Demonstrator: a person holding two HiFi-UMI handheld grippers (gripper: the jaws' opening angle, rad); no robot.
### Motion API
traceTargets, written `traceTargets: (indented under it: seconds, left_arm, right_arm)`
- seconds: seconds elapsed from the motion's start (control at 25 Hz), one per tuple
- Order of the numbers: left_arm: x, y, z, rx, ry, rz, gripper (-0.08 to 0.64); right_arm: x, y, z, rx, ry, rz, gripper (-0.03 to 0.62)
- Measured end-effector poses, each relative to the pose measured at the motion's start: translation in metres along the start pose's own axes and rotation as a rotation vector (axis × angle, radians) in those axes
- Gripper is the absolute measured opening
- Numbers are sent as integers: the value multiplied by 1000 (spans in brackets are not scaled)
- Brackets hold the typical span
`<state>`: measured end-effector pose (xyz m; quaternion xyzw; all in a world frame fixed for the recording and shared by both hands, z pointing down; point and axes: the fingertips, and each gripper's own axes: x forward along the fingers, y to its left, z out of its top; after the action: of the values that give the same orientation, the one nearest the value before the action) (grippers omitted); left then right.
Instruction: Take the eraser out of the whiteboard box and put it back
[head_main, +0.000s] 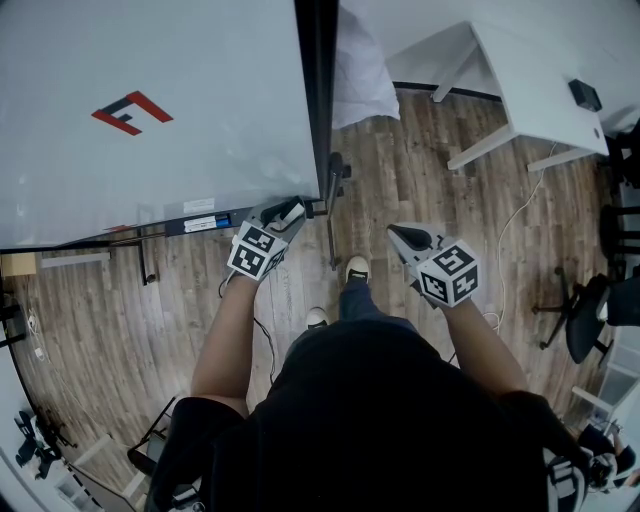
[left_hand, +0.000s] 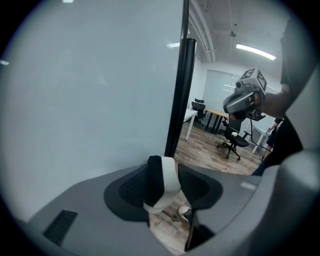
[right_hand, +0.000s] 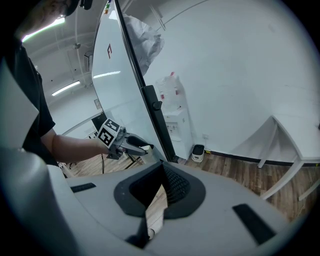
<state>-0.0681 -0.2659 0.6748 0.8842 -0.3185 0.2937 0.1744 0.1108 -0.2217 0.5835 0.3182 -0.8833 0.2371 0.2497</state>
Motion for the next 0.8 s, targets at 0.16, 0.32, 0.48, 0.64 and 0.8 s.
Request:
traceTargets:
  seconds: [0.16,0.32,0.48,0.64,0.8]
  left_arm:
    - [0,1,2,-14,-6,2,192]
    - [1,1,1,-18,-3,6,189]
    - [0,1,2,-18,-1,9,177]
    - [-1,0,1,-18,10,4,167]
    - [-3,-1,2,-20,7,2,163]
  right_arm:
    - [1,0,-1,0,3,1,-5]
    - [0,0,-2,-1,2,3,-5]
    - [-1,0,-2,1,0,1,-5]
    - [-2,1,-3,-1,2,2,-5]
    - [-3,4,-4,-1,3,5,-5]
